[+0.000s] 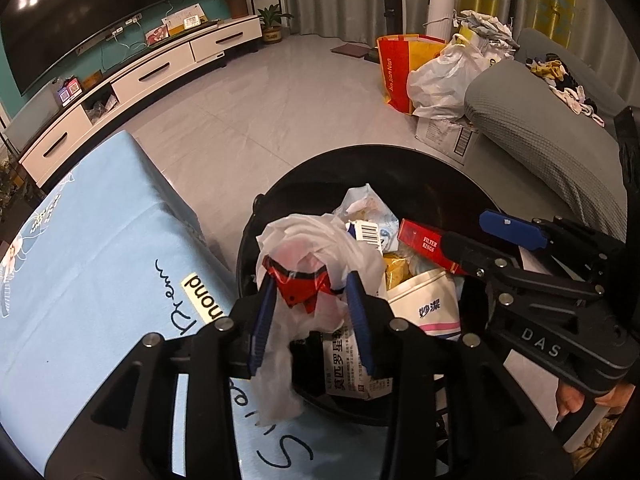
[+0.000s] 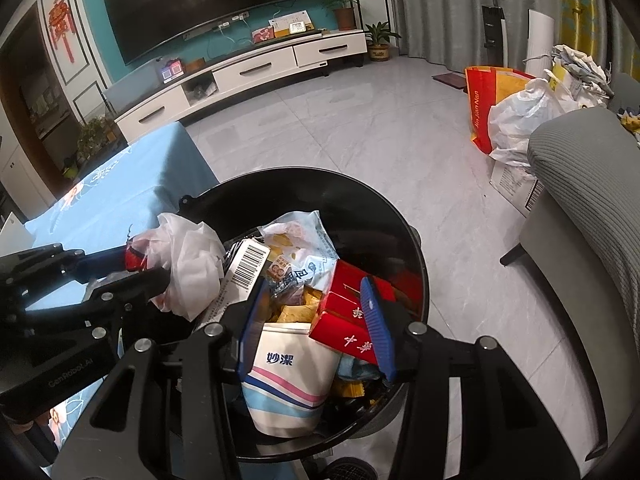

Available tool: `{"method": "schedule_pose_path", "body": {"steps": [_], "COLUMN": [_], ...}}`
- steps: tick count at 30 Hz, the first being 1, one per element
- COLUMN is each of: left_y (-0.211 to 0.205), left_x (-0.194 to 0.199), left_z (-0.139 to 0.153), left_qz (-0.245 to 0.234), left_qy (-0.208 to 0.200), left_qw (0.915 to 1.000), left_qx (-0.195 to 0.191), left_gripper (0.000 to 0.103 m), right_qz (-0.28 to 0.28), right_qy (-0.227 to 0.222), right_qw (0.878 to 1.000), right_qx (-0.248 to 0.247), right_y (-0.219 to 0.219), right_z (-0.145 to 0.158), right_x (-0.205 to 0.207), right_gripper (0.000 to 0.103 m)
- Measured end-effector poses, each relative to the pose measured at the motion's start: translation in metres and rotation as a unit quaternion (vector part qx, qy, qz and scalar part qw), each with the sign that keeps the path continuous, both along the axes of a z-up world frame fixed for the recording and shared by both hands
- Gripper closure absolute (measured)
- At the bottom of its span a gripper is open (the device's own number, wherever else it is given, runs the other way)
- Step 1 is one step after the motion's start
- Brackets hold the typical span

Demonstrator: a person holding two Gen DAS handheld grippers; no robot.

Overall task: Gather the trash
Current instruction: 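Open the right tool to drop the pack while the left lowers the bag into the bin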

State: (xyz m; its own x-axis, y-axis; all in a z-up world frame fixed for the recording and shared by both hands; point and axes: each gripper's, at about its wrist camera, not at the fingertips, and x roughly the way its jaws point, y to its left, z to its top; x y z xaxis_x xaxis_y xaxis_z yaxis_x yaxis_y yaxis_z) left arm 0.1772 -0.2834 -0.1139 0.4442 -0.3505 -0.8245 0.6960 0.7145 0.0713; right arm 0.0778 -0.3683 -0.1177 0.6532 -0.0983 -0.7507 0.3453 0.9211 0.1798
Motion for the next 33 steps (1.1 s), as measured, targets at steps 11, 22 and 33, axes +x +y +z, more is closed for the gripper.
{"method": "schedule_pose_path", "body": {"steps": [11, 22, 33], "left_y": [0.002, 0.005, 0.010], "left_x": [-0.002, -0.002, -0.002], "left_z": [0.001, 0.003, 0.008], "left_qz": [0.000, 0.003, 0.008], "left_qy": [-0.002, -0.004, -0.009], "left_qw": [1.0000, 1.0000, 0.9999], "left_qx": [0.002, 0.001, -0.002], "left_gripper": [0.052, 0.037, 0.034], "right_qz": [-0.005, -0.005, -0.011], "right_qy": [-0.003, -0.004, -0.007], "right_qw": [1.000, 1.000, 1.000], "right_qx": [0.002, 0.001, 0.001], "right_y": [-0.003, -0.003, -0.003], "right_z": [0.003, 0.005, 0.011], "right_x": [-0.002, -0.002, -0.006], "right_gripper": [0.055, 0.052, 0.043]}}
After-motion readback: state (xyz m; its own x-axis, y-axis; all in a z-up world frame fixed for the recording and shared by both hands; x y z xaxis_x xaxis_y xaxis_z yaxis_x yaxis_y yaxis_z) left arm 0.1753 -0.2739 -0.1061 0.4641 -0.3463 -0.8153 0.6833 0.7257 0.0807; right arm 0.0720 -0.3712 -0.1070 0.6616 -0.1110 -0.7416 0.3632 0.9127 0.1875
